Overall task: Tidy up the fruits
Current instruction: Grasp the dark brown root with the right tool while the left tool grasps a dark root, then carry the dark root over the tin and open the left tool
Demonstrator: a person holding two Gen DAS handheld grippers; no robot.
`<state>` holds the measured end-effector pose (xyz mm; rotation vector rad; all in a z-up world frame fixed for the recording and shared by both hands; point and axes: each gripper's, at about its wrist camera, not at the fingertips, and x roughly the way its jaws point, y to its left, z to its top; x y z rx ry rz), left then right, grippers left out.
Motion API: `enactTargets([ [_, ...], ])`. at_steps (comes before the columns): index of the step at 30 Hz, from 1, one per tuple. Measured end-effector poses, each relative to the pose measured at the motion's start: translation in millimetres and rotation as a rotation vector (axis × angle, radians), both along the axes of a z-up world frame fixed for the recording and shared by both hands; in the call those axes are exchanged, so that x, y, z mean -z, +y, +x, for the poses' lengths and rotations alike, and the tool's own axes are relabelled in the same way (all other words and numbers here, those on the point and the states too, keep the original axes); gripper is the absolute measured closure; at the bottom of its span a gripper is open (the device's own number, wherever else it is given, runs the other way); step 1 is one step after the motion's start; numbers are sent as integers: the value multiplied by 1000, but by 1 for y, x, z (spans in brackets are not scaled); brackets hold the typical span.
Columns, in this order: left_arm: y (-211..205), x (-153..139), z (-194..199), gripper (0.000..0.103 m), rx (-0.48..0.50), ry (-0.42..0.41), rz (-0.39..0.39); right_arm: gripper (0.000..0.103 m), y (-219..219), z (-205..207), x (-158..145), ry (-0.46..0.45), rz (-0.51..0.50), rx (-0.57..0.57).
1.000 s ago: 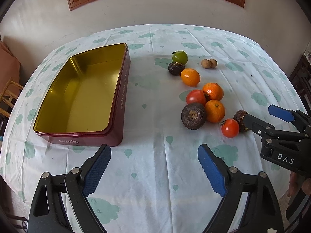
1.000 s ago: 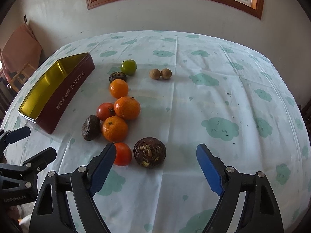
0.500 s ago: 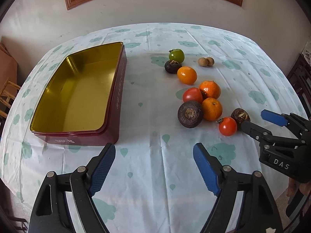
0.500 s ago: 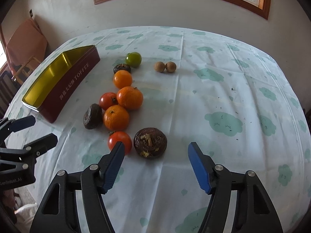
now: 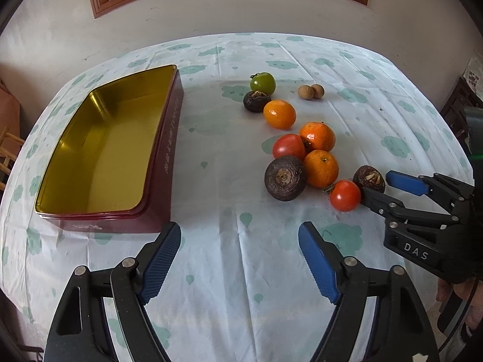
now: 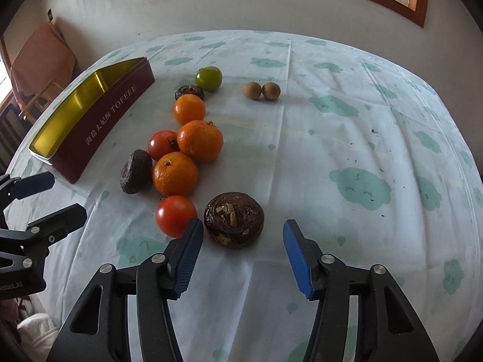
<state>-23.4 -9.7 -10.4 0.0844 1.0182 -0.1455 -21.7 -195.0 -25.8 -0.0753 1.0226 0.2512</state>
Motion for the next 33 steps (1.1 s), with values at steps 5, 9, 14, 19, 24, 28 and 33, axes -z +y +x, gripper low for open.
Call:
enactTargets([
  [5, -4, 4, 4, 28, 16, 9, -5, 53, 2, 4, 4, 4, 5, -13],
  [9, -7, 5, 7, 28, 26, 12, -14, 59, 4, 7, 6, 0, 8, -16],
  [14, -10, 7, 12, 31, 38, 22, -23, 60, 1, 9, 7, -12, 7, -4],
  [19, -12, 7, 21, 35, 48, 24, -43, 60, -16, 16, 7, -23, -12, 56],
  [24, -16, 5, 31, 39, 67, 16, -56, 60, -41, 22, 6, -24, -5, 121],
  [28, -20, 8, 41, 47, 83, 34, -69, 60, -47, 23, 6, -30, -1, 137],
  [33, -26, 13, 48, 48, 103, 46, -68, 60, -46, 23, 7, -42, -12, 133],
])
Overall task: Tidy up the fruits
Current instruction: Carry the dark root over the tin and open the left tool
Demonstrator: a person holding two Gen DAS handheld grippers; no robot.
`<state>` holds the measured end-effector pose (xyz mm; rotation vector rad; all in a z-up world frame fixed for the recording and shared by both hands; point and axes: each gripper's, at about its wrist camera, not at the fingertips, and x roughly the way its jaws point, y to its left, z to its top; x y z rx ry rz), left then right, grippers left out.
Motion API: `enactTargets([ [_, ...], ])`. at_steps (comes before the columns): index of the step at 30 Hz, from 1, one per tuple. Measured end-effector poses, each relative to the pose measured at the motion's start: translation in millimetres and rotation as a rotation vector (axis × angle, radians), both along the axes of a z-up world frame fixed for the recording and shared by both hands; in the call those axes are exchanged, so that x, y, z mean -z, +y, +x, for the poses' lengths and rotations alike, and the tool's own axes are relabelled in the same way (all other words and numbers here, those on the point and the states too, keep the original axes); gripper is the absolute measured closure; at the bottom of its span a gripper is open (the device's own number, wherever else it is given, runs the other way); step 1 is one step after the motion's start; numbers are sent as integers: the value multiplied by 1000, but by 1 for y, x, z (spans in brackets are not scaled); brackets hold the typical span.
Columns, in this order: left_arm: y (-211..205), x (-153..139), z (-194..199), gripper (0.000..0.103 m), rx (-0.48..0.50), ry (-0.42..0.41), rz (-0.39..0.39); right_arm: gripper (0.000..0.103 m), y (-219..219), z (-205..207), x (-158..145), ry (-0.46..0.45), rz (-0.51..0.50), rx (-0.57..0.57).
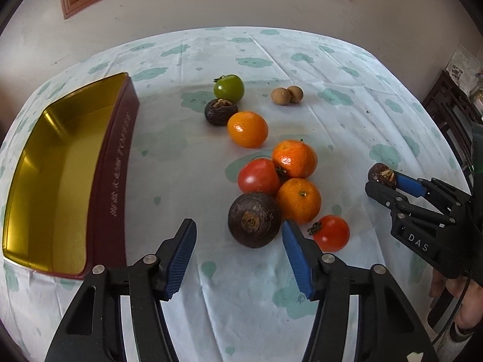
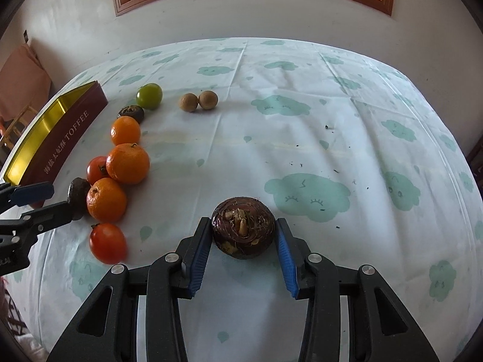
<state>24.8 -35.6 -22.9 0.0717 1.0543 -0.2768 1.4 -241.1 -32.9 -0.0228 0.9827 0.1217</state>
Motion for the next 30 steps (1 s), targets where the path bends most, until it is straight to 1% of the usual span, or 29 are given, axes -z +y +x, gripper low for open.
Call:
enactTargets([
  [4, -3, 5, 6, 51, 8, 15, -5, 60, 0, 0, 0, 0, 0, -1],
  [10, -4, 8, 8, 67, 22, 25, -29, 60, 0, 0, 0, -1, 0, 1],
  [11, -4, 8, 8, 68, 23, 26, -31, 60, 0, 0, 0, -1, -1, 1],
  [21, 1, 5, 6, 68, 9, 28, -28, 60, 1, 0, 0, 0, -9, -1],
  [25, 6, -5, 2, 68, 4, 1, -16, 60, 2, 0, 0, 1, -20, -1],
  [30, 15, -20, -1, 68, -9, -27, -26, 60, 2, 0, 1, 3, -26, -1],
])
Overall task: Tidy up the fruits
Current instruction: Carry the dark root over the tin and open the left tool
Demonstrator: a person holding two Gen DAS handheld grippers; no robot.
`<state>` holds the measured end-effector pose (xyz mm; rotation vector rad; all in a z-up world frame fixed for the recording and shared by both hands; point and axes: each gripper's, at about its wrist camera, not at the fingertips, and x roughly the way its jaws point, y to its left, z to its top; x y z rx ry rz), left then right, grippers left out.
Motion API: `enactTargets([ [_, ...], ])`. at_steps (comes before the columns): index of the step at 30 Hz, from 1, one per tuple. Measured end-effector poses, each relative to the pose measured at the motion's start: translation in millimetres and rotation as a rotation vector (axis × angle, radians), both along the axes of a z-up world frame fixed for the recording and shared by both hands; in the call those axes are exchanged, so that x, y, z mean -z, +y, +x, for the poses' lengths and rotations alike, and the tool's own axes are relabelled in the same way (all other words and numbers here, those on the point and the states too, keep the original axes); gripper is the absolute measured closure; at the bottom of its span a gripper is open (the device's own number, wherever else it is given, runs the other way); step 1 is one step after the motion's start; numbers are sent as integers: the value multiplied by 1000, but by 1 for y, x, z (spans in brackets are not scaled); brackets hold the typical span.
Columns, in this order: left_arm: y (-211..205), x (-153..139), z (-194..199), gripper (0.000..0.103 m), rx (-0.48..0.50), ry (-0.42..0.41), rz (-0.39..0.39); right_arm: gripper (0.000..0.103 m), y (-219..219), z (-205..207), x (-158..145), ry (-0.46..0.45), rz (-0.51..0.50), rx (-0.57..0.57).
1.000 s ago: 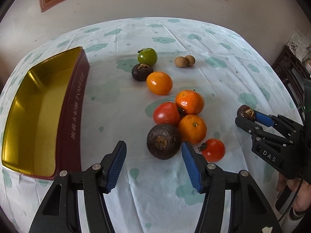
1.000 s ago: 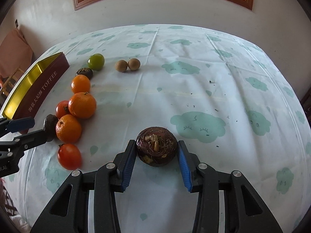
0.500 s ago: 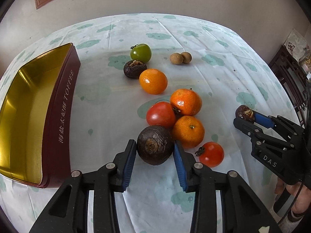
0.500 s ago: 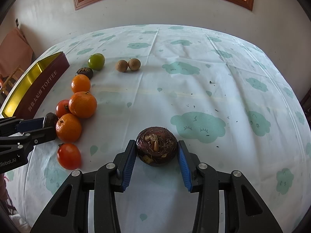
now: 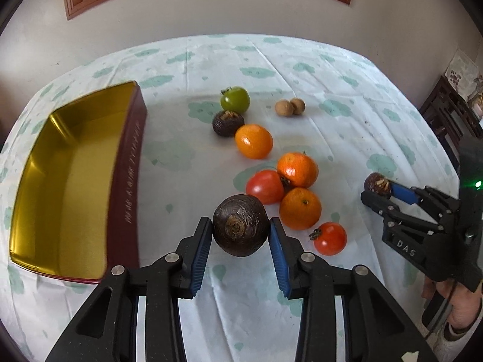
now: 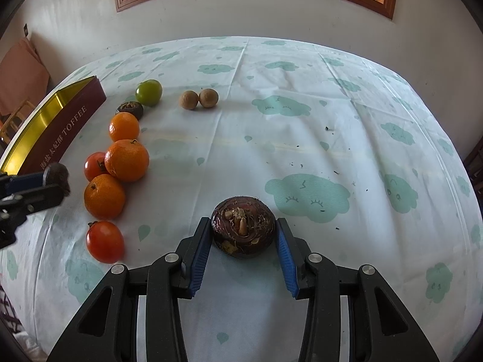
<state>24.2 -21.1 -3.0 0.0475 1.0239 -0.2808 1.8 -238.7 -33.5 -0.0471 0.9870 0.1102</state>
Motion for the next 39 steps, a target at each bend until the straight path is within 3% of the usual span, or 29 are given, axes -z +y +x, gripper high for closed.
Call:
enactTargets([
  [5, 18, -18, 1, 68, -36, -43, 4, 60, 0, 1, 1, 4, -1, 0],
  [14, 79, -36, 20, 68, -197, -94, 52, 60, 1, 1, 1, 5, -2, 0],
  [23, 132, -12, 38, 68, -329, -45, 117, 60, 1, 2, 1, 6, -2, 1],
  [39, 152, 15, 40, 68, -365, 27, 153, 60, 0, 3, 2, 10, -3, 4],
])
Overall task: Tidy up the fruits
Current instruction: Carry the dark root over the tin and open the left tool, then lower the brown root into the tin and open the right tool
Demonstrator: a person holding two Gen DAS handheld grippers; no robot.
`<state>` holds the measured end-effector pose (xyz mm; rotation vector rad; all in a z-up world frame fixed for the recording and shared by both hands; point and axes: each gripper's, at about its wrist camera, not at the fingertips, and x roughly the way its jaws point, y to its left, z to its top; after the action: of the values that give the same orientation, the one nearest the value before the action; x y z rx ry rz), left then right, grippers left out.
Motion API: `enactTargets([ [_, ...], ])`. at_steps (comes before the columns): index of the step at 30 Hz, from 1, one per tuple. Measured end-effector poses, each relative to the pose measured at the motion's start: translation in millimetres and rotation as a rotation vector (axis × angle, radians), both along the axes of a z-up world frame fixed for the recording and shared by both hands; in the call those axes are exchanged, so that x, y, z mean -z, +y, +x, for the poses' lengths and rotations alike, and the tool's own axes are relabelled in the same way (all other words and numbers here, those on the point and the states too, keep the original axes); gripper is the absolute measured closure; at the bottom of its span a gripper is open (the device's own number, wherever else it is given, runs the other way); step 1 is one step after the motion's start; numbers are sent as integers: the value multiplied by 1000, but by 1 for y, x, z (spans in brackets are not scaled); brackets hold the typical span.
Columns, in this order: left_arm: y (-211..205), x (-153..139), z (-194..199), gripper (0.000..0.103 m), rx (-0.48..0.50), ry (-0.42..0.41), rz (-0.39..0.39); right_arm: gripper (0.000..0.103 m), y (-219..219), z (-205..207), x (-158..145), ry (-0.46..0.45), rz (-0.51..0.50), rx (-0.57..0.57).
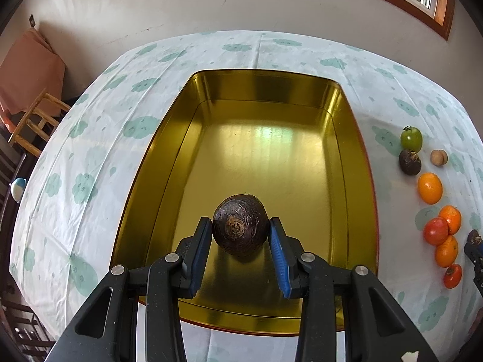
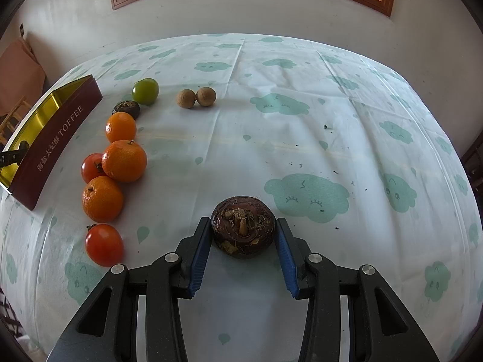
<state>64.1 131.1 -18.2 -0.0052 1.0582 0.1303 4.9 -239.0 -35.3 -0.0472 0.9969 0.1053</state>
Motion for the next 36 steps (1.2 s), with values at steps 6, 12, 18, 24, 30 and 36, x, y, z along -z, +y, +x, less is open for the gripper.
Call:
enactTargets([
  [6, 1, 5, 0, 68, -1, 14, 2, 60, 0, 1, 0, 2, 0, 1],
  [12, 3, 8, 0, 69, -4, 19, 6, 60, 1, 1, 0, 4, 0, 2],
  [18, 4, 12, -1, 69, -1, 28, 2, 60, 0, 0, 0, 5, -1, 3],
  [24, 6, 11, -1, 67, -9, 22, -7, 60, 2, 2, 0, 6, -1, 3],
  [30, 8, 2, -3, 53, -13, -6, -22, 60, 2, 2, 0, 7, 2, 7],
  [36, 7, -9, -15, 37, -9, -47, -49, 60, 3, 4, -1, 9, 1, 7],
])
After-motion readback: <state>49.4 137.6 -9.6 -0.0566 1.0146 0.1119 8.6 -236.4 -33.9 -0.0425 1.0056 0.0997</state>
